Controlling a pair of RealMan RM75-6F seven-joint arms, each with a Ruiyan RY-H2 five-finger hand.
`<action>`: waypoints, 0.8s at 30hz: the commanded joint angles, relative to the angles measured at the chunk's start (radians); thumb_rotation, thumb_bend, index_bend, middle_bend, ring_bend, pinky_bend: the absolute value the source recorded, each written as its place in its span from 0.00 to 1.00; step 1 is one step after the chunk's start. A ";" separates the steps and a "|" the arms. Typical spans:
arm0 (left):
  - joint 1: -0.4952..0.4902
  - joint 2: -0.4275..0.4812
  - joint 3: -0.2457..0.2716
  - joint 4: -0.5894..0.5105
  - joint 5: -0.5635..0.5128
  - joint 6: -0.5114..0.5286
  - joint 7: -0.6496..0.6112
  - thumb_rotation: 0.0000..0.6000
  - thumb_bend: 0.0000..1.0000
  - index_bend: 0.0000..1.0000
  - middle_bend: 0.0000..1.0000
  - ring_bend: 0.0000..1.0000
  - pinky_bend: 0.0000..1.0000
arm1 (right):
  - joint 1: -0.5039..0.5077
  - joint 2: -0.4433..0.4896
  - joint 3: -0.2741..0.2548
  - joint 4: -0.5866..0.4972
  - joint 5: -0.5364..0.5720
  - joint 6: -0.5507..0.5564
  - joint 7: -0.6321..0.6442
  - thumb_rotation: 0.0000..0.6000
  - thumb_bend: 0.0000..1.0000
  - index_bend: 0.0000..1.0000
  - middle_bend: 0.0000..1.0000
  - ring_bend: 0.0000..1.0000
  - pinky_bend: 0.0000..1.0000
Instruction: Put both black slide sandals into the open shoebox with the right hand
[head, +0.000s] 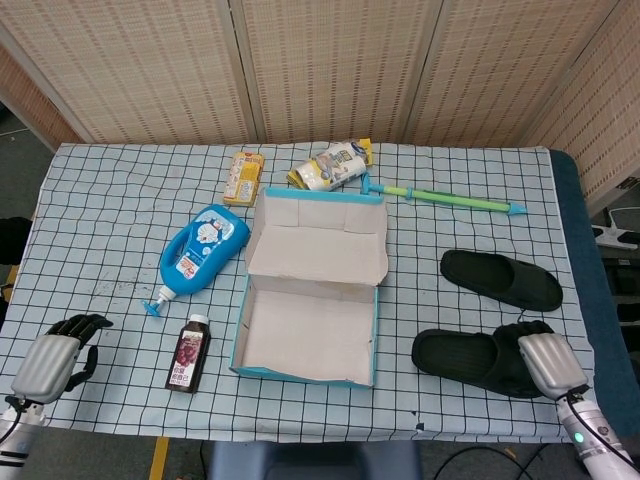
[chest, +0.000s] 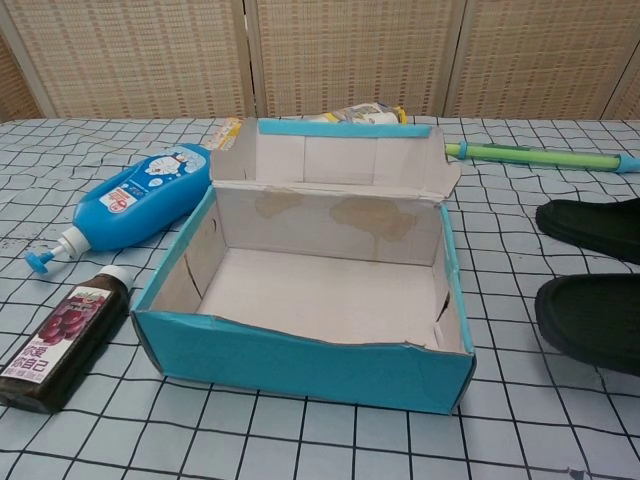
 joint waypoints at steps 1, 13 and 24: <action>0.002 0.003 -0.002 -0.004 -0.002 0.004 -0.004 1.00 0.67 0.27 0.23 0.19 0.30 | -0.018 0.065 0.010 -0.094 0.002 0.046 -0.055 1.00 0.00 0.40 0.42 0.25 0.22; 0.005 0.005 -0.013 -0.008 -0.012 0.011 0.001 1.00 0.67 0.27 0.23 0.19 0.30 | 0.070 0.217 0.065 -0.411 -0.008 -0.018 -0.133 1.00 0.00 0.40 0.42 0.25 0.22; 0.001 0.003 -0.008 -0.012 -0.008 -0.002 0.020 1.00 0.67 0.27 0.24 0.19 0.30 | 0.326 0.004 0.190 -0.506 0.169 -0.212 -0.319 1.00 0.00 0.40 0.42 0.25 0.22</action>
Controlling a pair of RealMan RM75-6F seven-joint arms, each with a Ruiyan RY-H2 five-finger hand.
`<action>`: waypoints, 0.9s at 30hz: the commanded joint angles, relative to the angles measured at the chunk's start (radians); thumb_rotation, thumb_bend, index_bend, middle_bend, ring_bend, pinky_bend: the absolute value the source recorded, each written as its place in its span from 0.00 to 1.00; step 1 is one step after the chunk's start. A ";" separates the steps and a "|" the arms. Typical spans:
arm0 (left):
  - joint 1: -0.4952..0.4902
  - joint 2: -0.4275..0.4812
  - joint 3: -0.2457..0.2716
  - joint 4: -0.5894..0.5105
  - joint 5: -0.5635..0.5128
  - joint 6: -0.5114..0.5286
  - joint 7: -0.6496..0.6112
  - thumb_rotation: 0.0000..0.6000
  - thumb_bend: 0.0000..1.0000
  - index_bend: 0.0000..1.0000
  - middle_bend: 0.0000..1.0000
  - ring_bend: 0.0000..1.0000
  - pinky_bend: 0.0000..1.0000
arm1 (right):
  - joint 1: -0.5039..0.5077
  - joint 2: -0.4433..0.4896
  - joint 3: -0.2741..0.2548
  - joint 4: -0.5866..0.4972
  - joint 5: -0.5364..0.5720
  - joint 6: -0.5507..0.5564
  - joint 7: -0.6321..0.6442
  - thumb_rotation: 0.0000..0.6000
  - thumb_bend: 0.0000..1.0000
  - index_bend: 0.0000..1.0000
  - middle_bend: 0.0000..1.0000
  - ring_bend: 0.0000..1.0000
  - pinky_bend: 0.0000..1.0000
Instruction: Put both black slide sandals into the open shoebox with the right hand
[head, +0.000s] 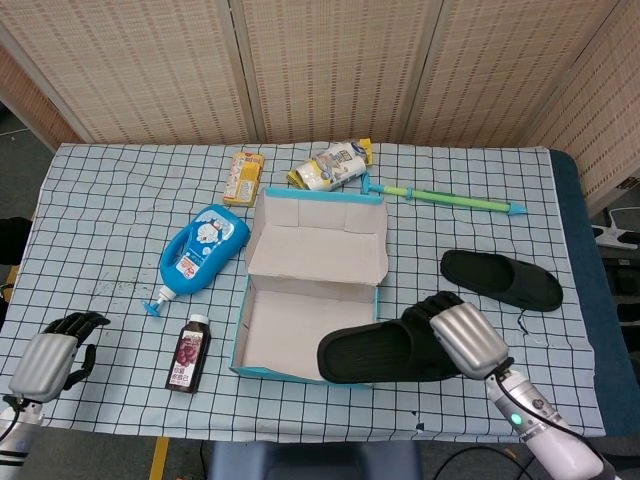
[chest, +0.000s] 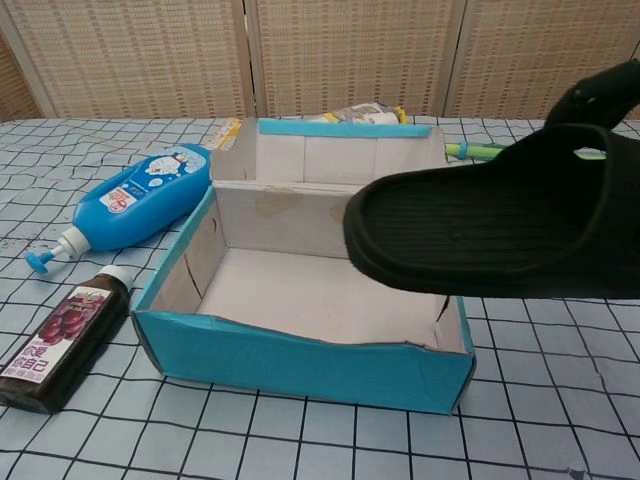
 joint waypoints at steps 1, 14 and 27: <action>0.000 0.001 -0.001 -0.001 0.000 0.001 -0.002 1.00 0.67 0.27 0.23 0.19 0.30 | 0.100 -0.154 0.060 -0.003 0.127 -0.046 -0.131 1.00 0.00 0.40 0.42 0.25 0.22; 0.000 0.006 -0.003 -0.003 -0.001 0.001 -0.013 1.00 0.67 0.27 0.23 0.19 0.30 | 0.297 -0.487 0.118 0.171 0.478 0.016 -0.297 1.00 0.00 0.40 0.42 0.25 0.22; -0.003 0.007 -0.002 -0.008 0.001 -0.005 -0.012 1.00 0.67 0.27 0.23 0.19 0.30 | 0.324 -0.564 0.076 0.308 0.484 0.027 -0.265 1.00 0.00 0.40 0.42 0.25 0.22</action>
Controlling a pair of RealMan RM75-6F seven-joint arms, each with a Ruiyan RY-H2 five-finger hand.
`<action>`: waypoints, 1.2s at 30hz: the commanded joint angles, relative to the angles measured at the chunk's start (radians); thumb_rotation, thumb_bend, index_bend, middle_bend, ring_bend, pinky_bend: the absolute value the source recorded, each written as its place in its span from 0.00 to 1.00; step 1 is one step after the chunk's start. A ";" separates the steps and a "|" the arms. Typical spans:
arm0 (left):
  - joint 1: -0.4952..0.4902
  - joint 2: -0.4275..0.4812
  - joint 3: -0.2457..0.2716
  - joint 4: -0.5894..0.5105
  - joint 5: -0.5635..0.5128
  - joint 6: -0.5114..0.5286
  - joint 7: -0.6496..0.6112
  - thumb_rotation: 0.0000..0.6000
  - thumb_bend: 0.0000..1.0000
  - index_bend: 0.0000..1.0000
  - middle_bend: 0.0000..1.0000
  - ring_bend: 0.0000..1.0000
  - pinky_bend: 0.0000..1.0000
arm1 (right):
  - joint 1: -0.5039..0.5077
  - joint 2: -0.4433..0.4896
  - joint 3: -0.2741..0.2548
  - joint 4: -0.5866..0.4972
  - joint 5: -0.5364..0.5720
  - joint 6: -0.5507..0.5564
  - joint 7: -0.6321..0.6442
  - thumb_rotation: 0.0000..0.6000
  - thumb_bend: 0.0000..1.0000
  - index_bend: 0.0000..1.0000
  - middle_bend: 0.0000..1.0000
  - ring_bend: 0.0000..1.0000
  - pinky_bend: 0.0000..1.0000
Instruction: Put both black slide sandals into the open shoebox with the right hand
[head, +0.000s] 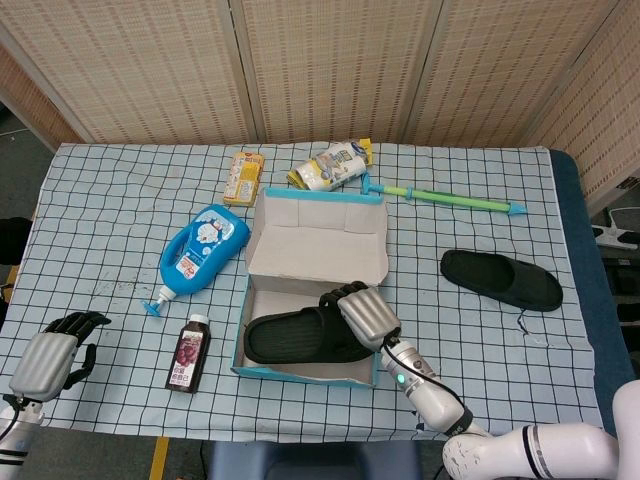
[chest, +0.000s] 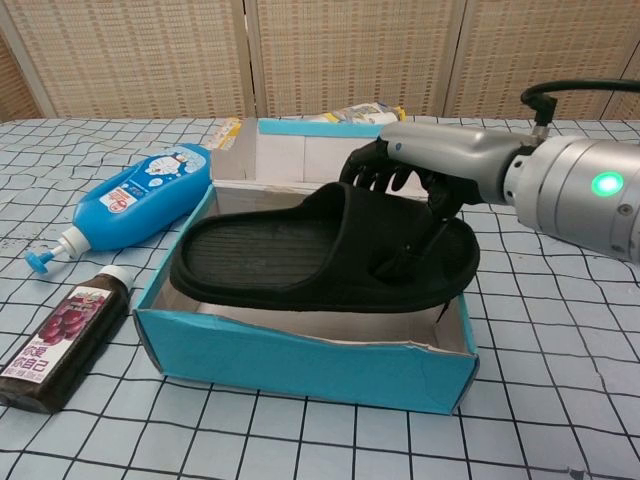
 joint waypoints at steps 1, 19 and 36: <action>0.000 0.000 0.001 -0.001 0.002 0.001 0.002 1.00 0.67 0.27 0.23 0.19 0.30 | 0.003 -0.009 -0.018 0.034 -0.002 0.001 0.010 1.00 0.00 0.40 0.42 0.25 0.22; -0.004 -0.001 0.000 0.000 -0.003 -0.009 0.004 1.00 0.67 0.27 0.23 0.19 0.30 | 0.015 -0.119 -0.017 0.190 -0.108 0.001 0.147 1.00 0.00 0.41 0.42 0.26 0.22; -0.006 -0.001 0.000 -0.002 -0.001 -0.008 -0.001 1.00 0.66 0.27 0.23 0.19 0.30 | -0.013 -0.182 -0.064 0.376 -0.271 -0.080 0.394 1.00 0.00 0.41 0.42 0.26 0.22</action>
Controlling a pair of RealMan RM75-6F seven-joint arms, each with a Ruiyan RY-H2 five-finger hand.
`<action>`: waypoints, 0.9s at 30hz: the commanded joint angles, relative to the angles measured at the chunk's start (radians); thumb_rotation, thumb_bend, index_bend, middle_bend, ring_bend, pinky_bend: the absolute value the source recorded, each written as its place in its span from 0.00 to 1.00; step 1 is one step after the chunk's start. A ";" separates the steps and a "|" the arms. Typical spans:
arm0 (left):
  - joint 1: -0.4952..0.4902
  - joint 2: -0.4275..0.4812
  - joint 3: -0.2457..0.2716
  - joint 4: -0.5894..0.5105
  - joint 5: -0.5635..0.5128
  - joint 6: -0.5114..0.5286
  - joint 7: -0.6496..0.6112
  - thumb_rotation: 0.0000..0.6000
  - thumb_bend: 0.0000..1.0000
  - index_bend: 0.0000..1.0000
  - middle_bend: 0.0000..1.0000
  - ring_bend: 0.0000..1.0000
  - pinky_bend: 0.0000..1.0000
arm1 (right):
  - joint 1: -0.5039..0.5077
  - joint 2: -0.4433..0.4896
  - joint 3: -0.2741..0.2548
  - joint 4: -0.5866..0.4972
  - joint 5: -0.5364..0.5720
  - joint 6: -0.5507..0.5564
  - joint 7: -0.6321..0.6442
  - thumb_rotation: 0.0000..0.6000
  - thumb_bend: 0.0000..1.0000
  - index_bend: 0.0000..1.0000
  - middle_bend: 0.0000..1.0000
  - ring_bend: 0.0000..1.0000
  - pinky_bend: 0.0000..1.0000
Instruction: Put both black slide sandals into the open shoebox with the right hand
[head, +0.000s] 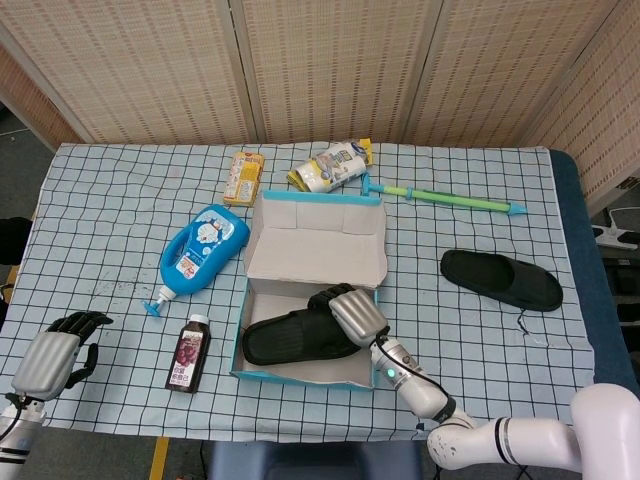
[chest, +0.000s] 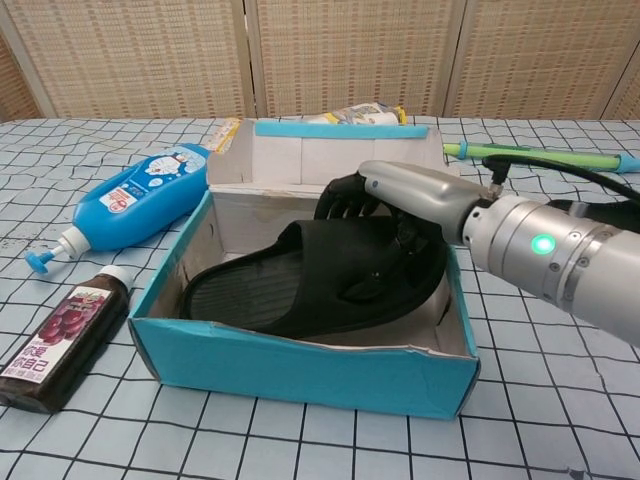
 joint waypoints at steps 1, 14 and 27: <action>-0.001 0.000 0.000 -0.001 -0.001 -0.002 -0.001 1.00 0.66 0.27 0.23 0.19 0.30 | -0.007 -0.007 -0.013 0.037 -0.013 -0.029 0.036 1.00 0.00 0.41 0.42 0.26 0.22; -0.004 -0.003 0.003 0.002 -0.002 -0.012 0.006 1.00 0.67 0.27 0.23 0.19 0.30 | -0.012 0.072 0.001 0.003 -0.023 -0.075 0.083 1.00 0.00 0.09 0.07 0.00 0.09; -0.006 -0.002 0.006 -0.003 -0.004 -0.019 0.012 1.00 0.67 0.27 0.24 0.19 0.30 | -0.040 0.201 0.045 -0.136 0.004 -0.088 0.183 1.00 0.00 0.06 0.07 0.00 0.09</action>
